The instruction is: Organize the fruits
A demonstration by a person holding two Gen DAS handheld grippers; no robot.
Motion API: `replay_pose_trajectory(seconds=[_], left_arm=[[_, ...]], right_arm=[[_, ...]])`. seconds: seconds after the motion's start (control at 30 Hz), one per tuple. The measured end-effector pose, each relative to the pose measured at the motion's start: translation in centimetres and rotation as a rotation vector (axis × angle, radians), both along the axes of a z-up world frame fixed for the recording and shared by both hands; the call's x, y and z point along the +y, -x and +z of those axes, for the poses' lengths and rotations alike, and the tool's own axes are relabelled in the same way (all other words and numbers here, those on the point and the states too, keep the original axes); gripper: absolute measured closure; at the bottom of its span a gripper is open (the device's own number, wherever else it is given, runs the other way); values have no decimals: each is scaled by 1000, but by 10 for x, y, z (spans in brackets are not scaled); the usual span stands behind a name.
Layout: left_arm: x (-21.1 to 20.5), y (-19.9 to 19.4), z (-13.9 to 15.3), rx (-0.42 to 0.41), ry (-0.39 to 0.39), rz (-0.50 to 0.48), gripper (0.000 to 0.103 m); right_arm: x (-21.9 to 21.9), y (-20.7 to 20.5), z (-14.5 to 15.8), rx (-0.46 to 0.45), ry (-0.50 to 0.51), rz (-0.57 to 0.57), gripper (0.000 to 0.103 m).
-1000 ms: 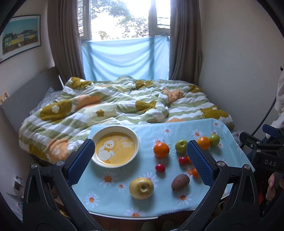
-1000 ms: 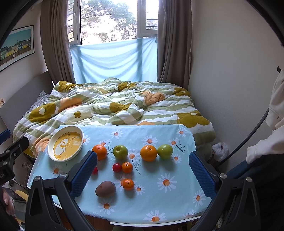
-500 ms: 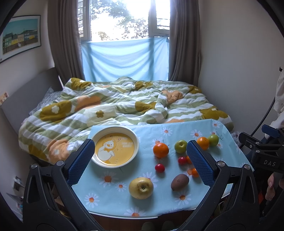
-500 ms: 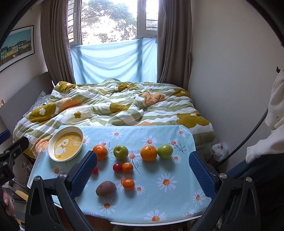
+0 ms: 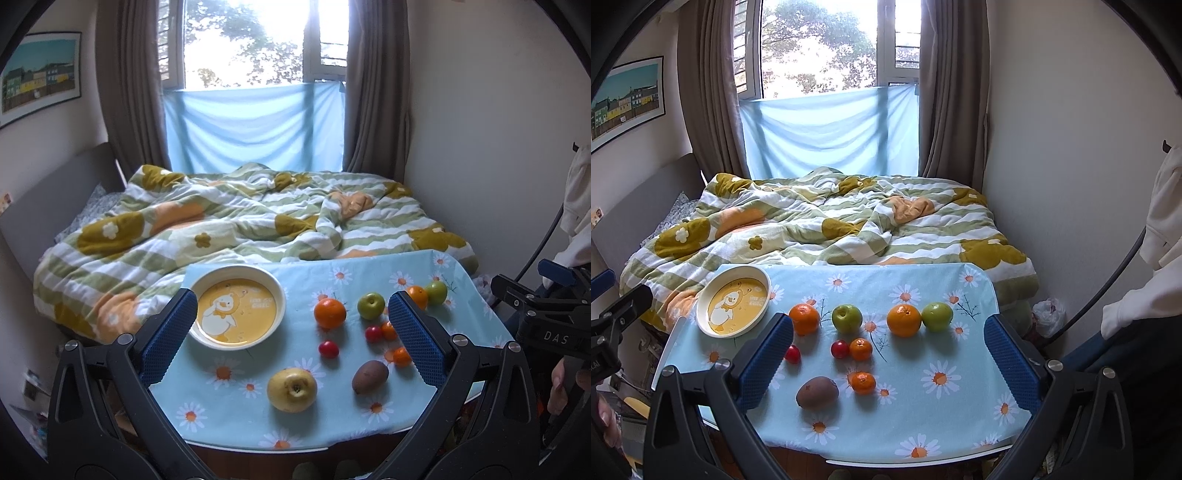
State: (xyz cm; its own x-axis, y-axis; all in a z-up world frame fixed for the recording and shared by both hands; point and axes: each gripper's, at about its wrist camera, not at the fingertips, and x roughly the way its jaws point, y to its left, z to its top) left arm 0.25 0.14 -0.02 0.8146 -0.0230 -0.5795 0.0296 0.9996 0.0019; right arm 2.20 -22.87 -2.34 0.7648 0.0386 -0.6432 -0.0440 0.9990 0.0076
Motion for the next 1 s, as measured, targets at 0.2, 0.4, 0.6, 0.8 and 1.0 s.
replay_pose_trajectory(seconds=[0.2, 0.4, 0.6, 0.8, 1.0], left_arm=[[7, -1, 0, 19, -21, -12, 0], [20, -12, -31, 91, 9, -15, 0], [17, -16, -80, 172, 23, 8, 0], [7, -22, -134, 243, 34, 65, 0], [-2, -23, -192, 305, 41, 127, 0]], right_arm=[[-4, 7, 13, 22, -10, -13, 0], [-5, 0, -17, 88, -14, -40, 0], [-12, -3, -56, 135, 0, 27, 0], [-18, -15, -99, 180, 40, 174, 0], [-19, -31, -146, 216, 70, 300, 0]])
